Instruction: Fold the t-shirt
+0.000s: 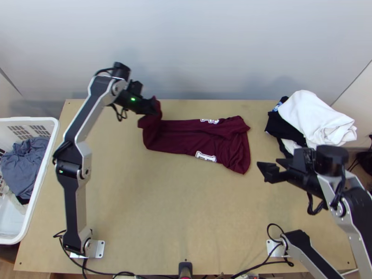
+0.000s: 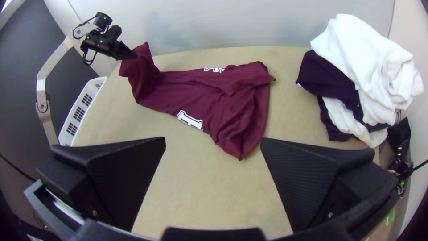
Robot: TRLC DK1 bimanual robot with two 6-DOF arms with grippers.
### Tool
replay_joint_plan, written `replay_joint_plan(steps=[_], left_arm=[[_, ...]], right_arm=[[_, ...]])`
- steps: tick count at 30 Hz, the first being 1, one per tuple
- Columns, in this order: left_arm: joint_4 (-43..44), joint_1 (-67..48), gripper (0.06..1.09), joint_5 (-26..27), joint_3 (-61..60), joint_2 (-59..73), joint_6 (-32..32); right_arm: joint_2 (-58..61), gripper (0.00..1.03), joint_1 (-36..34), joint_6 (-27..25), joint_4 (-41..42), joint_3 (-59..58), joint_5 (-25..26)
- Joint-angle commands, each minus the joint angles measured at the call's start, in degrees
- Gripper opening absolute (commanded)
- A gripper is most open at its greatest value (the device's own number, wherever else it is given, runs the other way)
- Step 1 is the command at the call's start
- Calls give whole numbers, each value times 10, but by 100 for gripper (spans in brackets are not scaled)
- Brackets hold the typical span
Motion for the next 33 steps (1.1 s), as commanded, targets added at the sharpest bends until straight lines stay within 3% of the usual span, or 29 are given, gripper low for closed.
replay_joint_plan(steps=[1,12,16,33], left_arm=[[32,-74,10,-15,8,7,-21],[145,-156,10,-15,13,44,-77],[187,-172,9,1,17,67,-129],[354,-269,9,2,30,114,-166]], right_arm=[[-71,99,-43,14,13,-68,-17],[-126,99,-106,36,42,-137,-36],[-144,99,-128,41,43,-154,-40],[-168,99,-192,44,44,-168,-46]])
